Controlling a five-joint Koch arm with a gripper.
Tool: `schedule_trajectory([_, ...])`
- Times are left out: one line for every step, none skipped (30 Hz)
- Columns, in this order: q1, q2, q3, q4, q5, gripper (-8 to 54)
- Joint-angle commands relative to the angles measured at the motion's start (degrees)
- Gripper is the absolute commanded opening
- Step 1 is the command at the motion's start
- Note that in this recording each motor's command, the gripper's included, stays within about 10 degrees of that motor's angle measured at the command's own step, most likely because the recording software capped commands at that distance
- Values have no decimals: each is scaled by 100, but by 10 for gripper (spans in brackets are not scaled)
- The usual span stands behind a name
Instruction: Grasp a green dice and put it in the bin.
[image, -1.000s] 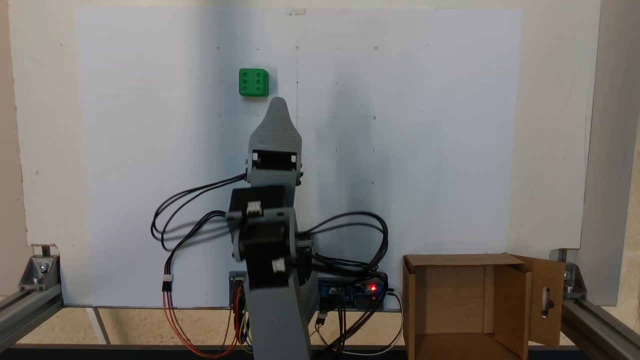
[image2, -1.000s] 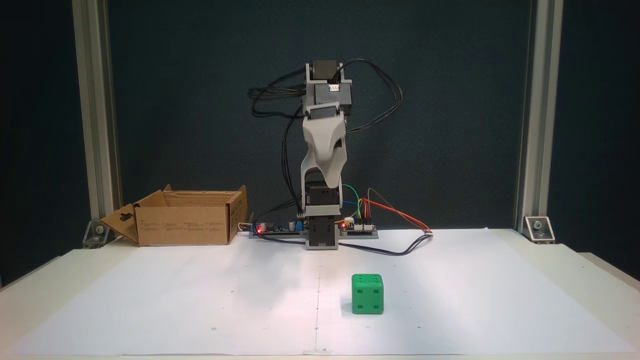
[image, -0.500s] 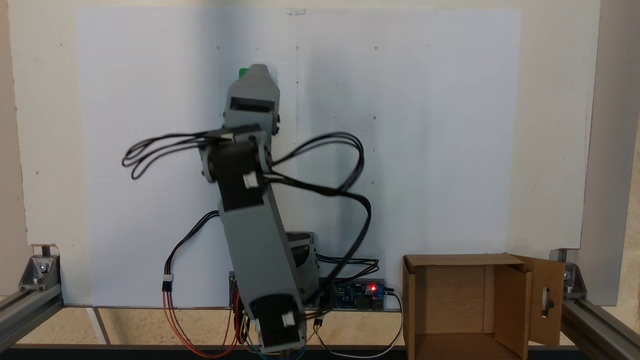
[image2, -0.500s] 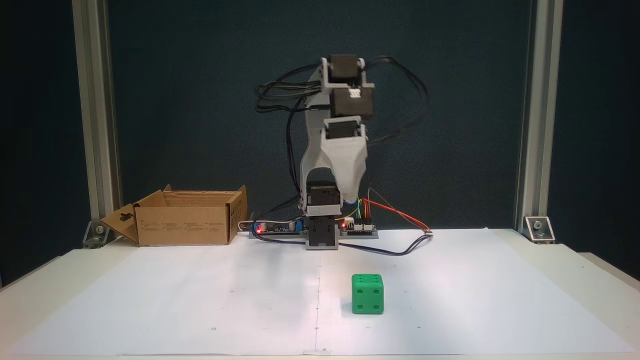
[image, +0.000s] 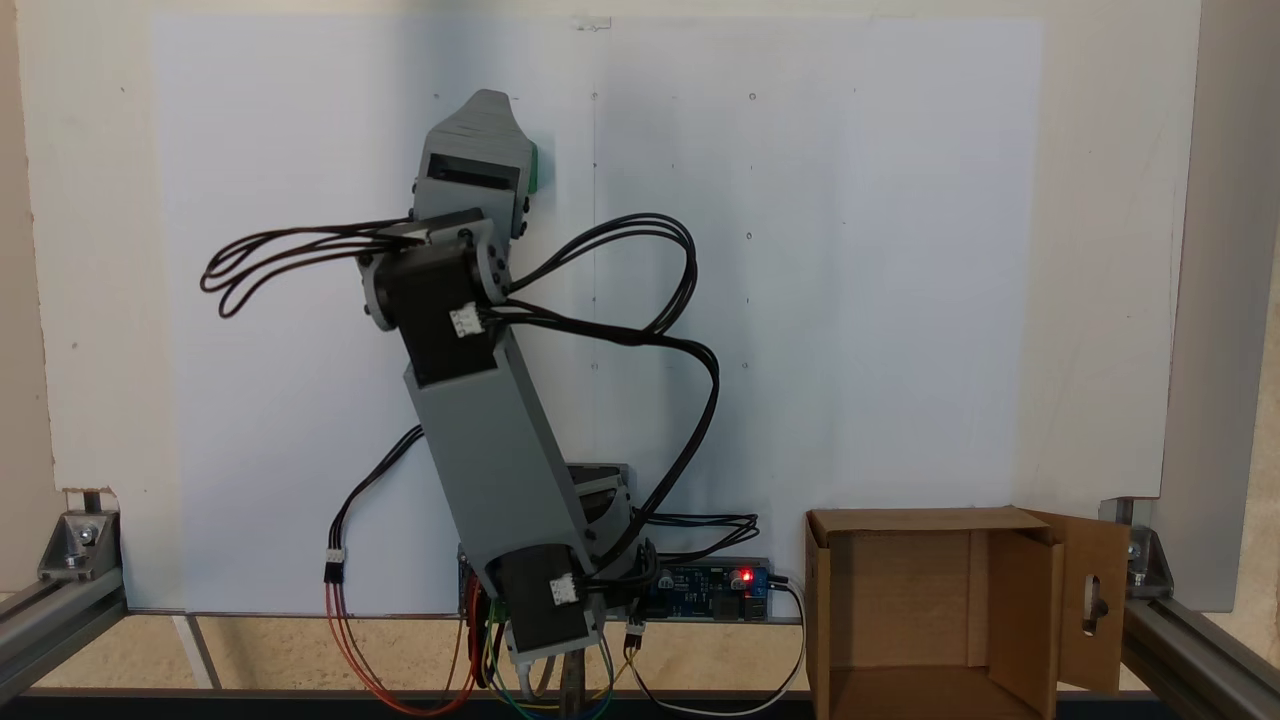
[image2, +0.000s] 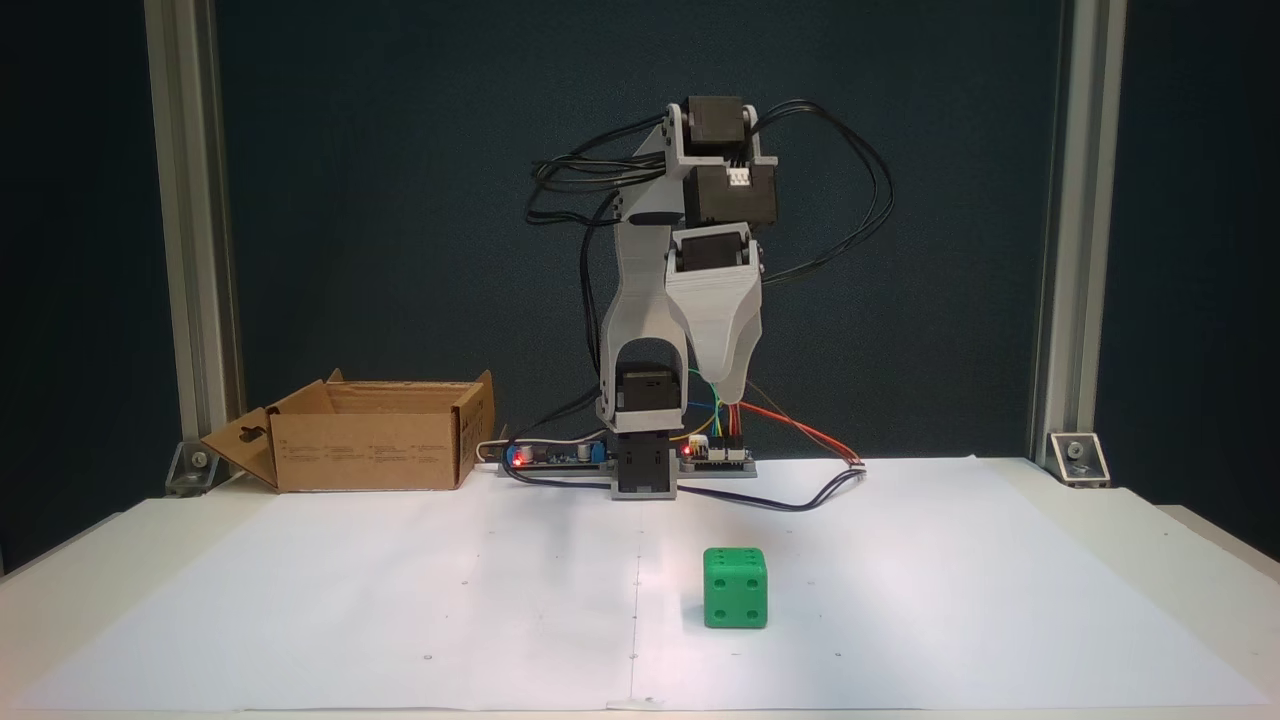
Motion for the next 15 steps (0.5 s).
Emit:
schedule_trajectory([-53,9,-387,53,369,443])
schedule_trajectory([-62,9,-387,62,378,443])
schedule_trajectory([-62,-18,-378,70,378,442])
schedule_trajectory([-70,-79,-369,62,378,443])
schedule_trajectory([-97,-114,-369,62,378,443])
schedule_trajectory([-123,-158,-369,53,369,443])
schedule_trajectory([-141,-211,-360,44,369,443])
schedule_trajectory([-149,-246,-360,35,369,443])
schedule_trajectory([-158,-272,-360,26,369,443])
schedule_trajectory([-158,-308,-360,9,369,442])
schedule_trajectory([-158,-343,-360,0,378,442])
schedule_trajectory([-158,-396,-360,0,378,441])
schedule_trajectory([-158,-422,-360,0,378,440])
schedule_trajectory([-167,-483,-360,0,378,440])
schedule_trajectory([-193,-554,-360,0,378,440])
